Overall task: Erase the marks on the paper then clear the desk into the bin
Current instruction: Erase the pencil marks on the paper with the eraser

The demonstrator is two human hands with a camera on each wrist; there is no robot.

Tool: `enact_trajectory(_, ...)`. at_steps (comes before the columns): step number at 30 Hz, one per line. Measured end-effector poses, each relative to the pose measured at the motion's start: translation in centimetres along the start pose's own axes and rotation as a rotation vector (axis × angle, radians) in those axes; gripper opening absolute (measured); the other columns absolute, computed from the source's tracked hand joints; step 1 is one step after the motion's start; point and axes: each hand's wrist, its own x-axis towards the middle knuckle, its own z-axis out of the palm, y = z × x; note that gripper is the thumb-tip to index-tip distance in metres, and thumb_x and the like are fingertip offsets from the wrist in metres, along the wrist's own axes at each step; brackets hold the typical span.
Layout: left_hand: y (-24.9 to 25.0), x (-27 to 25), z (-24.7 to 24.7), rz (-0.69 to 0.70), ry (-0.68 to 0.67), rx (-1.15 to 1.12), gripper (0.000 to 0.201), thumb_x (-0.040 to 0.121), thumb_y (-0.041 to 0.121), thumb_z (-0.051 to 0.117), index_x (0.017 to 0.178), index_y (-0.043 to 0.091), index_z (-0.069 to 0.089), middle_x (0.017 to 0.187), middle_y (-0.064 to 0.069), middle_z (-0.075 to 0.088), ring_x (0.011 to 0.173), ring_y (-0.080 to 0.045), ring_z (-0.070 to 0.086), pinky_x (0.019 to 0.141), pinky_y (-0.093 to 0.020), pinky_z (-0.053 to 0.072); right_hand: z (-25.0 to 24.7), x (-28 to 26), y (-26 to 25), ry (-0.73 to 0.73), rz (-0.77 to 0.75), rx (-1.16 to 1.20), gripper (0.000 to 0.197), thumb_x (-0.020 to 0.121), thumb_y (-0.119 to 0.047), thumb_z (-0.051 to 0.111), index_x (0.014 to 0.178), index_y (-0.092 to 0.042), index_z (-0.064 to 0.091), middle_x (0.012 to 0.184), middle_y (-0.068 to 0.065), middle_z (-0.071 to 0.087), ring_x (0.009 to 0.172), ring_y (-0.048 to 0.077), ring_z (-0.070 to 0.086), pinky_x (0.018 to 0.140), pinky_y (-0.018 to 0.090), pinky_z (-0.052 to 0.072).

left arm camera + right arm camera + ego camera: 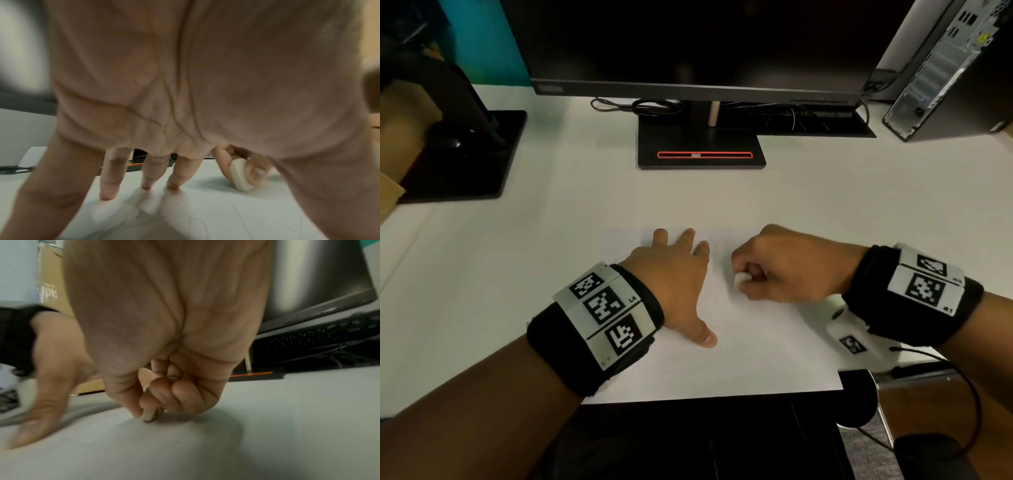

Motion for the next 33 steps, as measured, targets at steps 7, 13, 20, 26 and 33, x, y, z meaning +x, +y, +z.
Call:
enact_trajectory(7,0.0,0.0,0.1,0.005,0.017,0.001,0.134,0.067,0.078,0.072,0.16,0.019,-0.003,0.168,-0.001,-0.011,0.152,-0.036,-0.001,0.111,-0.051,0.039,0.7,-0.4,-1.2,-0.064,-0.076,0.053,0.021,0.091,-0.017,0.062,0.073,-0.009,0.057,0.053,-0.002,0.049,0.053,0.014,0.044,0.052,0.017,0.034)
enact_trajectory(13,0.0,0.0,0.1,-0.001,0.024,-0.001,0.134,0.067,0.078,0.072,0.16,0.018,-0.003,0.168,-0.002,-0.011,0.152,-0.037,0.0,0.11,-0.052,0.04,0.8,-0.2,-1.0,-0.004,-0.073,0.039,0.021,0.092,-0.019,0.06,0.074,-0.008,0.058,0.055,0.0,0.052,0.053,0.016,0.045,0.053,0.022,0.037)
enact_trajectory(20,0.1,0.0,0.1,-0.006,0.015,0.004,0.134,0.067,0.078,0.072,0.16,0.018,-0.004,0.168,-0.002,-0.012,0.152,-0.037,-0.001,0.111,-0.053,0.039,0.4,0.2,-0.3,0.043,-0.025,-0.013,0.022,0.092,-0.02,0.058,0.072,-0.01,0.056,0.054,0.0,0.051,0.051,0.017,0.044,0.054,0.024,0.037)
enact_trajectory(26,0.1,0.0,0.2,-0.005,0.023,0.004,0.133,0.067,0.077,0.073,0.16,0.019,-0.001,0.168,-0.002,-0.01,0.152,-0.037,0.001,0.11,-0.052,0.04,0.8,0.3,-1.2,-0.025,-0.077,0.071,0.019,0.091,-0.016,0.061,0.073,-0.009,0.059,0.053,-0.003,0.05,0.053,0.015,0.045,0.053,0.017,0.034)
enact_trajectory(33,0.0,0.1,0.2,-0.004,0.019,-0.006,0.134,0.066,0.078,0.073,0.16,0.02,-0.003,0.168,-0.001,-0.012,0.152,-0.036,-0.001,0.11,-0.053,0.041,1.1,0.2,-1.7,-0.036,-0.113,0.083,0.018,0.091,-0.017,0.062,0.075,-0.008,0.06,0.053,-0.002,0.052,0.053,0.015,0.047,0.053,0.016,0.034)
